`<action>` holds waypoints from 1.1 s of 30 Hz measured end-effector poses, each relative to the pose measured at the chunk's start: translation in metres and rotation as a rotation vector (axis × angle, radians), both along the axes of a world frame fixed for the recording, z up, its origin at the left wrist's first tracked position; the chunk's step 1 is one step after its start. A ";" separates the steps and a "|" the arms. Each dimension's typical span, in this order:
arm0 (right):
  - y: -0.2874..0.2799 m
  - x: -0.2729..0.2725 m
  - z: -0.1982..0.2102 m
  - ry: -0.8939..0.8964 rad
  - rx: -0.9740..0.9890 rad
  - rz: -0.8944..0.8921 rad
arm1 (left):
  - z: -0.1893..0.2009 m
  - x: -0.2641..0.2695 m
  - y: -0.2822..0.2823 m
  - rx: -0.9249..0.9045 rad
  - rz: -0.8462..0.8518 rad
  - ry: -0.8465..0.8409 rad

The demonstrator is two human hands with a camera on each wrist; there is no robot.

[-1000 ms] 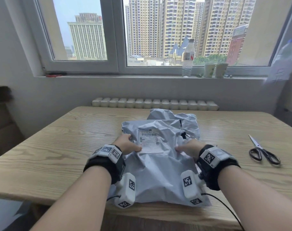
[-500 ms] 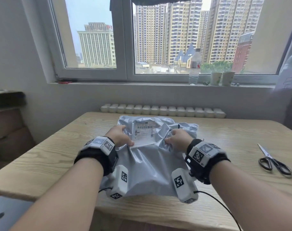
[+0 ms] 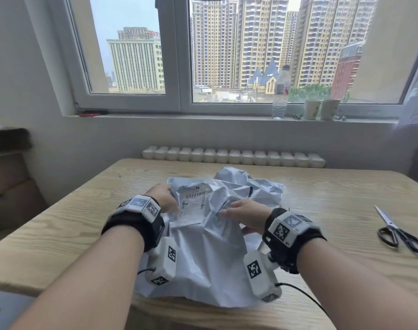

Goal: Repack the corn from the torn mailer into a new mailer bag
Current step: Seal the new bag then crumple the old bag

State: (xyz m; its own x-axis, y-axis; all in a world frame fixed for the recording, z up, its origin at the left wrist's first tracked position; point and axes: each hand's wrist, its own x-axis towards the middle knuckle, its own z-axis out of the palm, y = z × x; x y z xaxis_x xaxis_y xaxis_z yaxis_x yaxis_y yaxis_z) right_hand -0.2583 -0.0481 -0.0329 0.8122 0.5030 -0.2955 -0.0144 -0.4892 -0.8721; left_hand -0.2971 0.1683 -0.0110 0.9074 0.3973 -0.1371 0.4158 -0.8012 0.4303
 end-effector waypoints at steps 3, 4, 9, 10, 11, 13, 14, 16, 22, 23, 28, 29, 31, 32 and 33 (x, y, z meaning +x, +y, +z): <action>-0.007 0.005 -0.005 -0.057 -0.026 -0.034 | 0.009 0.007 -0.010 0.099 0.000 0.048; -0.010 0.008 -0.006 -0.053 -0.055 -0.067 | 0.013 0.011 -0.016 0.128 -0.014 0.052; -0.026 0.025 -0.018 -0.272 -0.510 0.133 | 0.027 0.035 -0.075 0.133 -0.276 0.033; -0.027 0.026 -0.020 -0.336 -0.580 0.208 | 0.024 0.042 -0.088 0.182 -0.334 0.071; -0.029 0.026 -0.020 -0.386 -0.637 0.267 | 0.019 0.048 -0.101 0.246 -0.376 0.109; -0.031 0.029 -0.021 -0.446 -0.701 0.342 | 0.009 0.061 -0.118 0.344 -0.402 0.160; -0.033 0.029 -0.020 -0.444 -0.718 0.351 | 0.005 0.064 -0.122 0.379 -0.399 0.163; -0.035 0.035 -0.023 -0.462 -0.720 0.365 | 0.003 0.068 -0.121 0.437 -0.362 0.134; -0.043 0.049 -0.028 -0.494 -0.739 0.355 | 0.019 0.064 -0.093 0.571 -0.233 0.014; -0.043 0.050 -0.028 -0.492 -0.736 0.340 | 0.021 0.063 -0.087 0.581 -0.224 0.011; -0.047 0.054 -0.024 -0.506 -0.828 0.307 | 0.028 0.058 -0.063 0.601 -0.173 -0.005; -0.051 0.056 -0.023 -0.511 -0.877 0.316 | 0.030 0.058 -0.061 0.580 -0.154 0.001; -0.060 0.063 -0.019 -0.493 -0.965 0.275 | 0.031 0.060 -0.059 0.524 -0.125 -0.005; -0.067 0.067 -0.018 -0.467 -0.988 0.222 | 0.031 0.062 -0.060 0.500 -0.117 -0.017; -0.076 0.070 -0.017 -0.461 -1.011 0.176 | 0.031 0.063 -0.063 0.483 -0.116 -0.025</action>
